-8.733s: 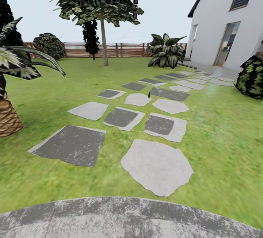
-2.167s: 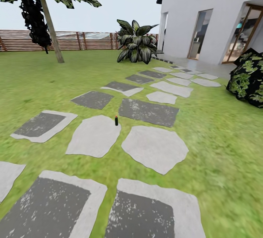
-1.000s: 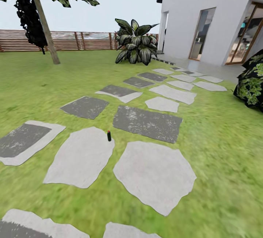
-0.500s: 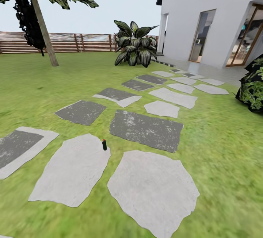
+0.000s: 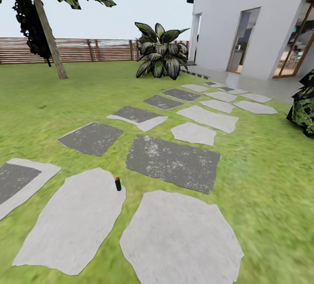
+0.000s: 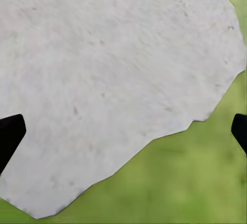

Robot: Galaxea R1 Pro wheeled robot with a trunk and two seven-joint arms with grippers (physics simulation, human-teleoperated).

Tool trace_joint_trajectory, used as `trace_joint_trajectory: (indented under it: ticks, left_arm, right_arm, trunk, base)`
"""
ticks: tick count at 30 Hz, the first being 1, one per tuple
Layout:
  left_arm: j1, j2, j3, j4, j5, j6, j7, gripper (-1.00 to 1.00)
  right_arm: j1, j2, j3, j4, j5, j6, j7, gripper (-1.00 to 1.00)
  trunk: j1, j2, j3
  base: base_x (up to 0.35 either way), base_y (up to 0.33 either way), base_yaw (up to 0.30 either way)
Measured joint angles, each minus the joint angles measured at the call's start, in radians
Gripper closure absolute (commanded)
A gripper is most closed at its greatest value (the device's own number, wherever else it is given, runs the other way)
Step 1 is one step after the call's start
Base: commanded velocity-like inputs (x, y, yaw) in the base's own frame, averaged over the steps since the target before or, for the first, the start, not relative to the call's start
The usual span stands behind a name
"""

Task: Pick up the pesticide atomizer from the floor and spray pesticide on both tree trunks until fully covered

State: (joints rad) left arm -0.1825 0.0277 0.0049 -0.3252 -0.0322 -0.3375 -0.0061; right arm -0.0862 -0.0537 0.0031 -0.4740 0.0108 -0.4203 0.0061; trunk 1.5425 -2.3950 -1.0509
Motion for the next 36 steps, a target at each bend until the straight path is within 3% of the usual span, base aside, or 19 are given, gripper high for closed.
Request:
trace_joint_trajectory:
  ticks: [36]
  left_arm:
    - [0.000,0.000,0.001,0.000,0.000,0.000,0.000,-1.00]
  right_arm:
    - [-0.001,0.000,0.000,-0.002,0.000,0.000,0.000,-1.00]
  trunk:
    - [0.000,0.000,0.000]
  base:
    - [0.316,-0.118,0.001]
